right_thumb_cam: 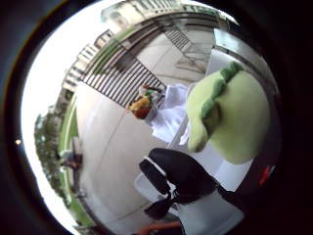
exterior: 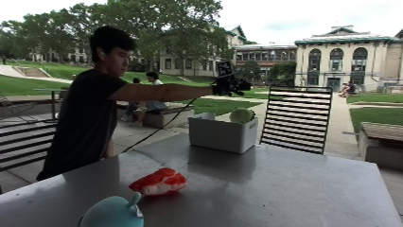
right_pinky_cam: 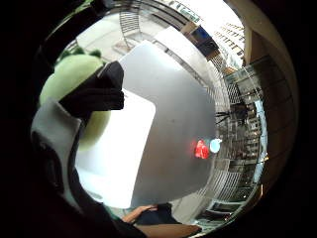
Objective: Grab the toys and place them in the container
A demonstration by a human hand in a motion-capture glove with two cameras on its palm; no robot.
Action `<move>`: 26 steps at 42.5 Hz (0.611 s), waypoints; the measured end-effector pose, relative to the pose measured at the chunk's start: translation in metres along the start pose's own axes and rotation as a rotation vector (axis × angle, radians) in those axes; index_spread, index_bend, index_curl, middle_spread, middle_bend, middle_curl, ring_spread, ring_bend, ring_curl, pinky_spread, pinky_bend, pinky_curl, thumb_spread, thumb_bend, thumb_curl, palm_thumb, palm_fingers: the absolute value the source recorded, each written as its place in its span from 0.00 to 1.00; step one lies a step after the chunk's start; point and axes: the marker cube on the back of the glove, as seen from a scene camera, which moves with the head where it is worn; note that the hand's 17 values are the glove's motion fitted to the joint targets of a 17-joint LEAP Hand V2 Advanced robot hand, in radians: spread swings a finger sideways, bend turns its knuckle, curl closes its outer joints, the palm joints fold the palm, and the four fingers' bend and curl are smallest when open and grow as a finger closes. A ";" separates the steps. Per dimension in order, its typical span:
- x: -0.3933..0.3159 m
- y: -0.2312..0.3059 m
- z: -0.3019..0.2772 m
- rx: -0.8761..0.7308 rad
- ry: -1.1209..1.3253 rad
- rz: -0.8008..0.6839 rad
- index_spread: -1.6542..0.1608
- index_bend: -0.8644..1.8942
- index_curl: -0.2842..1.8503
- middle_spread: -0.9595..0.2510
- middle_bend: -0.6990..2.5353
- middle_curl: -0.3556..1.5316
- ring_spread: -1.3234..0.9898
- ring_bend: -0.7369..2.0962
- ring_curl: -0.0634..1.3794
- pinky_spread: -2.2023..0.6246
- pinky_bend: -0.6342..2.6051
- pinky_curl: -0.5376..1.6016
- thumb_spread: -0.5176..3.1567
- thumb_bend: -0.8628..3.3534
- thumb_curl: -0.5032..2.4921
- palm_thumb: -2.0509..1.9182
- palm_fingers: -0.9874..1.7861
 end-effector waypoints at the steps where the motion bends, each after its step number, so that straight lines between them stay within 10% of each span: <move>1: 0.001 0.000 0.002 -0.003 0.014 0.005 0.73 0.33 0.17 0.67 0.27 0.51 0.48 0.57 0.36 0.70 0.63 0.48 0.44 0.17 0.36 0.54 0.34; 26: 0.052 0.068 -0.082 -0.062 -0.123 -0.074 0.73 0.36 0.21 0.75 0.28 0.46 0.55 0.47 0.26 0.77 0.57 0.42 0.41 0.19 0.28 0.50 0.33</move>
